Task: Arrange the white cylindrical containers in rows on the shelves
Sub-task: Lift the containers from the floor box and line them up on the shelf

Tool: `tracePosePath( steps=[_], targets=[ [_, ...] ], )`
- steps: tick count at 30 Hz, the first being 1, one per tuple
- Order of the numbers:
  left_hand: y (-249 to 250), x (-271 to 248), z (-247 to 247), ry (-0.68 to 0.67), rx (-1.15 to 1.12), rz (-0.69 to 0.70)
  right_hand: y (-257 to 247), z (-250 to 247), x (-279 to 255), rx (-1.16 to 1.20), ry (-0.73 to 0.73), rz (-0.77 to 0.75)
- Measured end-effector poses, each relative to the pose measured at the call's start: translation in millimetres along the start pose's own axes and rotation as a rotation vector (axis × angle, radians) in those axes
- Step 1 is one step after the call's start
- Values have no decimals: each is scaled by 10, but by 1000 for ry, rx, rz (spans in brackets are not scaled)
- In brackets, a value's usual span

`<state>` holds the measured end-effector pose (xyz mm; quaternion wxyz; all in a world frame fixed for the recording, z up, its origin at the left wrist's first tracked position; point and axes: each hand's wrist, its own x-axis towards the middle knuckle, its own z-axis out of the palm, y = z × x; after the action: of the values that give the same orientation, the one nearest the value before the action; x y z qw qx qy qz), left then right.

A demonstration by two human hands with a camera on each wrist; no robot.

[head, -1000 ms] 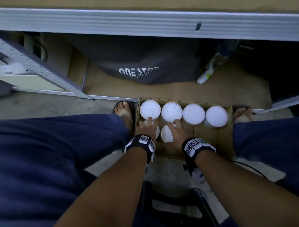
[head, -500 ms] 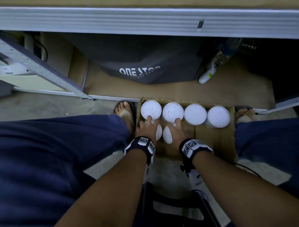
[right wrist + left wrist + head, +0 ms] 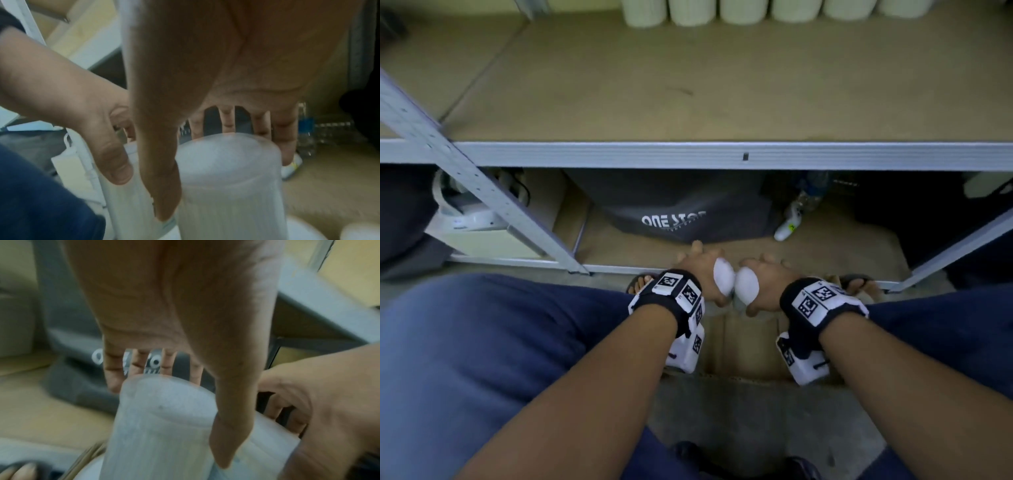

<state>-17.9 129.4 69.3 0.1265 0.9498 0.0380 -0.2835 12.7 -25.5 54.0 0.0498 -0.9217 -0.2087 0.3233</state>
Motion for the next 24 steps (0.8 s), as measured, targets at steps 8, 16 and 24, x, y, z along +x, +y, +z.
tracePosePath(
  steps=[8,16,24],
  targets=[
    [365,-581,-902,169,-37,153,54,-910,-891,48,190,1],
    [741,-1079,-1671,390,-89,304,181,-1646,-1680,153,485,-60],
    [1037,-1014,-2227,547,-127,345,361,-2233,-1776,207,706,-63]
  ],
)
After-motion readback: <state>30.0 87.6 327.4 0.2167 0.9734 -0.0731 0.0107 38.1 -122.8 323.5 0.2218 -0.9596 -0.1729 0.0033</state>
